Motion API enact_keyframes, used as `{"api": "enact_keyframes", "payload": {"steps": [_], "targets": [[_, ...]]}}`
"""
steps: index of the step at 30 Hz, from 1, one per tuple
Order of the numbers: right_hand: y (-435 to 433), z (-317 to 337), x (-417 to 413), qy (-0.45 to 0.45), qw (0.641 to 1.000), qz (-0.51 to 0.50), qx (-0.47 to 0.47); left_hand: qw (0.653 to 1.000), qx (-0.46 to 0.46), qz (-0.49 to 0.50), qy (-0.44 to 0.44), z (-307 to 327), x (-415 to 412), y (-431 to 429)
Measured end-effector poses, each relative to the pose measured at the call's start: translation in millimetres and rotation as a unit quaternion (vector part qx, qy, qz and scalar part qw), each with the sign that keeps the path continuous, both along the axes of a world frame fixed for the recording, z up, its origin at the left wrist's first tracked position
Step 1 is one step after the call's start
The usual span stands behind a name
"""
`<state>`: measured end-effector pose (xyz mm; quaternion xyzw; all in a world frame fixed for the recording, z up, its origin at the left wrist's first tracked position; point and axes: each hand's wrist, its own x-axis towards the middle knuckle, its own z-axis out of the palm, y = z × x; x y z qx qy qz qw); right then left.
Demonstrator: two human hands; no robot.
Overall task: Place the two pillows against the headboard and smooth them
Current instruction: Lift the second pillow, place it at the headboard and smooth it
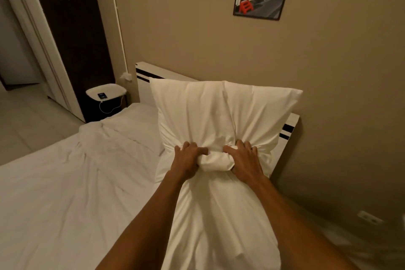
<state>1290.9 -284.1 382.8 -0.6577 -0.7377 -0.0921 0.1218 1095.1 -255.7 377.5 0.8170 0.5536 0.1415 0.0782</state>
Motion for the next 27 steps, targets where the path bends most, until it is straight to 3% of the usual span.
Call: {"api": "enact_keyframes", "payload": {"steps": [6, 15, 23, 27], "targets": [[64, -23, 49, 0.008, 1.0, 0.007, -0.024, 0.999, -0.03, -0.024, 0.028, -18, 41, 63], [156, -65, 141, 0.075, 0.983, 0.037, -0.162, 0.988, -0.122, -0.078, 0.053, -44, 120, 156], [233, -144, 190, 0.074, 0.975, 0.013, -0.21, 0.98, -0.169, -0.093, 0.039, -138, 170, 243], [296, -166, 203, 0.03, 0.976, 0.026, -0.215, 0.983, -0.168, -0.065, -0.043, -190, 182, 293]]}}
